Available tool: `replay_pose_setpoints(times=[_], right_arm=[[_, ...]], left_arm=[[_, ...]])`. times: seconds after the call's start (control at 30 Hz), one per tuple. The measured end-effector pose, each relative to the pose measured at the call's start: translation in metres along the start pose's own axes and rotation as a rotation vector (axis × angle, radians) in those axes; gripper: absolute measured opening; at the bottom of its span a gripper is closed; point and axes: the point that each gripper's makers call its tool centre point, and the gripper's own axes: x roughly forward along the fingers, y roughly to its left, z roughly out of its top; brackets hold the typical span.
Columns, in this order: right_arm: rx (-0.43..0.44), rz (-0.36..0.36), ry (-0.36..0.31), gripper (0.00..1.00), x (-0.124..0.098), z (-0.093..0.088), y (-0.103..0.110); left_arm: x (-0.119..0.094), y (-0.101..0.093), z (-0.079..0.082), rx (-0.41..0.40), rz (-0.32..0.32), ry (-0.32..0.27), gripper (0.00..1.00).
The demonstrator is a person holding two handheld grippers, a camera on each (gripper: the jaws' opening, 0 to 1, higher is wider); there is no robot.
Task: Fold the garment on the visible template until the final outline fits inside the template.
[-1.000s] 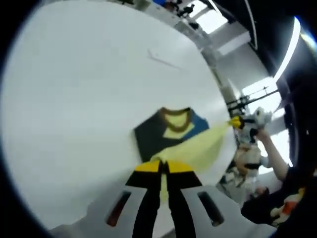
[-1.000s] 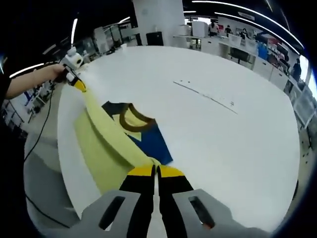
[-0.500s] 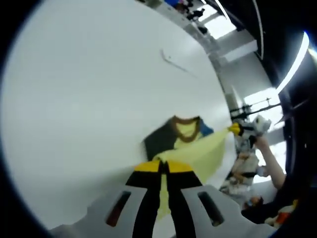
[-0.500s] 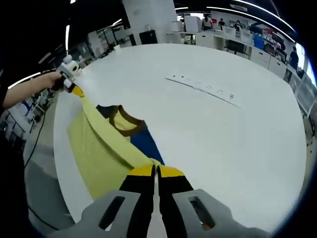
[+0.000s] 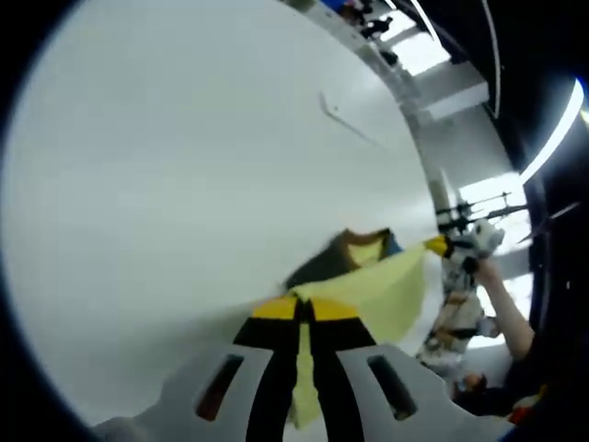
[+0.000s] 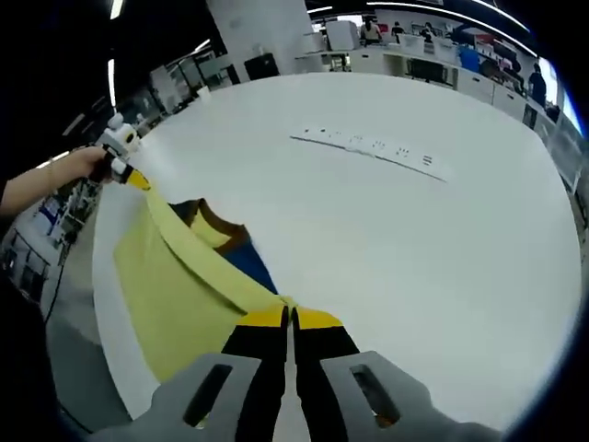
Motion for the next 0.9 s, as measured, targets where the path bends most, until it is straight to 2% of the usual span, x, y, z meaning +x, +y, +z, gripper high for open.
replay_pose_setpoints(times=[0.27, 0.33, 0.67, 0.9], right_arm=[[0.008, -0.009, 0.025, 0.02, 0.015, -0.005, -0.012], [0.012, -0.011, 0.027, 0.02, 0.015, -0.005, -0.012], [0.02, -0.032, 0.04, 0.02, 0.024, -0.008, -0.018], [0.018, -0.039, 0.039, 0.03, 0.026, -0.01, -0.019]], left_arm=[[0.012, 0.013, 0.003, -0.022, 0.024, -0.001, 0.0], [0.014, 0.022, 0.008, -0.032, 0.029, -0.001, 0.0], [0.025, 0.031, 0.007, -0.054, 0.056, 0.002, 0.0], [0.028, 0.028, 0.004, -0.057, 0.065, 0.003, 0.0]])
